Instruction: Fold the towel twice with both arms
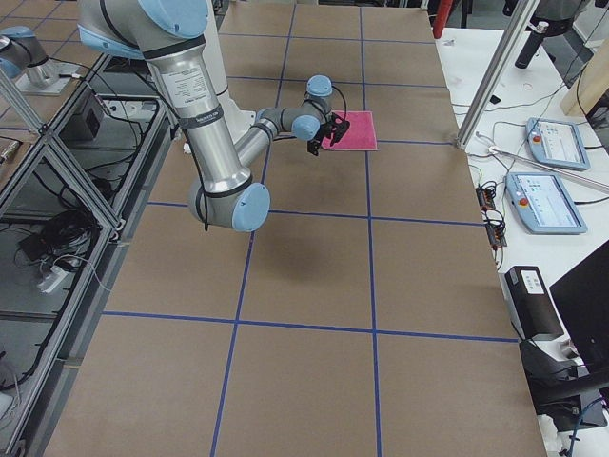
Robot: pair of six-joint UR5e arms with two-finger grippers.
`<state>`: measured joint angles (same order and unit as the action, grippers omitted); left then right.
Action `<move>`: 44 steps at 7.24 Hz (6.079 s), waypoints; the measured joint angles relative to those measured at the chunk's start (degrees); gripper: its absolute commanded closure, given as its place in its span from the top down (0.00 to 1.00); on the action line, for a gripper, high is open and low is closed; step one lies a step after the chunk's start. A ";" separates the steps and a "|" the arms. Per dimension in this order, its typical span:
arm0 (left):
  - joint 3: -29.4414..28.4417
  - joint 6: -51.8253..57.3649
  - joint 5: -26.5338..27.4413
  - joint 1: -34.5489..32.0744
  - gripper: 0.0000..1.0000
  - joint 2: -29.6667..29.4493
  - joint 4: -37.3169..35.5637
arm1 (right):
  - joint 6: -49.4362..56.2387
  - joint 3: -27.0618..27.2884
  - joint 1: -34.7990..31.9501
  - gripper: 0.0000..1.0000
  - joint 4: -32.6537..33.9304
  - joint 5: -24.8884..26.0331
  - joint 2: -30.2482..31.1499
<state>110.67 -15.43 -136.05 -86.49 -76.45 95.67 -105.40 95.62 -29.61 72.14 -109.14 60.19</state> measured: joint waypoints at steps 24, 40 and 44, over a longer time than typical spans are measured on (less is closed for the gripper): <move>-0.11 -1.75 0.00 0.01 1.00 0.16 0.22 | -13.02 -6.73 3.43 0.35 0.04 3.86 -6.11; 0.02 -10.94 -2.30 2.69 1.00 -2.79 0.31 | -12.13 0.19 3.16 0.00 3.15 3.97 -1.09; 0.05 -28.06 -2.60 12.56 1.00 -9.01 3.94 | -12.11 3.44 2.88 0.00 3.18 4.07 2.81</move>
<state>110.73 -43.49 -138.66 -73.93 -85.46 99.61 -117.51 99.06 -26.73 75.32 -105.07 62.99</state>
